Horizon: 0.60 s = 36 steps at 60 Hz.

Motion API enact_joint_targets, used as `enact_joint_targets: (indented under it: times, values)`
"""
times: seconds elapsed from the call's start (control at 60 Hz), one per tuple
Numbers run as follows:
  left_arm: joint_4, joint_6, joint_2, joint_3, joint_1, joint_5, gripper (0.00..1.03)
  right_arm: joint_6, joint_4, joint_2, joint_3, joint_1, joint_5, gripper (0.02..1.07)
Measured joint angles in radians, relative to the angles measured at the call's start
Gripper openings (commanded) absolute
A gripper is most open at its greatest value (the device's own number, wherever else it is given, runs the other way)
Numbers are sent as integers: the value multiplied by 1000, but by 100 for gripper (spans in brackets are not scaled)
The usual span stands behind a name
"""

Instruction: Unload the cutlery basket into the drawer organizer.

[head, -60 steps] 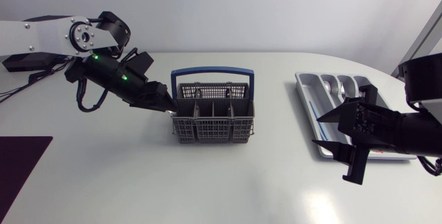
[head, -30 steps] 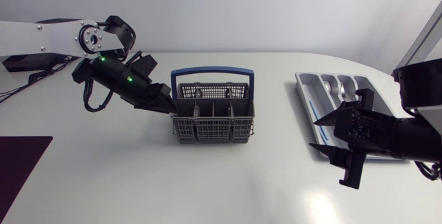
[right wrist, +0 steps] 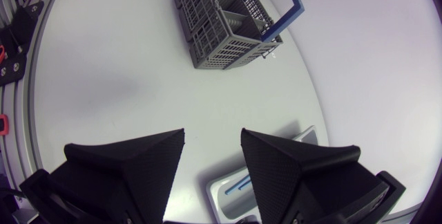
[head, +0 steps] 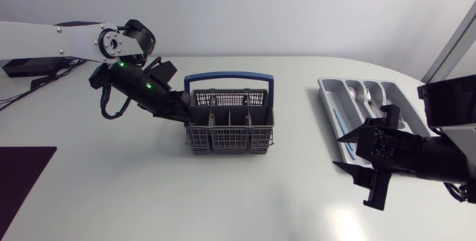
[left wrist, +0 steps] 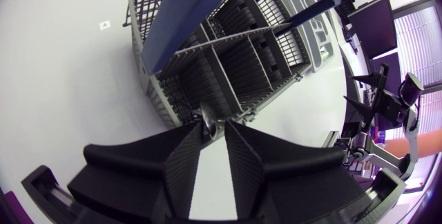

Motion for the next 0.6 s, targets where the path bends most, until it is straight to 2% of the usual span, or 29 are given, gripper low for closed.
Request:
enact_joint_targets:
  times: [0.15, 0.183, 0.25, 0.35, 0.6]
  values:
    - [0, -8, 15, 24, -3, 0, 20, 0, 0, -7, -6, 0, 0, 63]
    - [0, -11, 16, 29, -5, 0, 15, 0, 0, -12, -11, 0, 0, 63]
    - [0, -11, 16, 34, -8, 1, 14, -1, 0, -15, -16, 0, 0, 63]
    - [0, -11, 18, 37, -13, 3, 6, -1, 0, -16, -16, 0, 3, 63]
    - [0, -18, 21, 37, -24, 14, 4, -5, 18, -21, -19, -1, 4, 63]
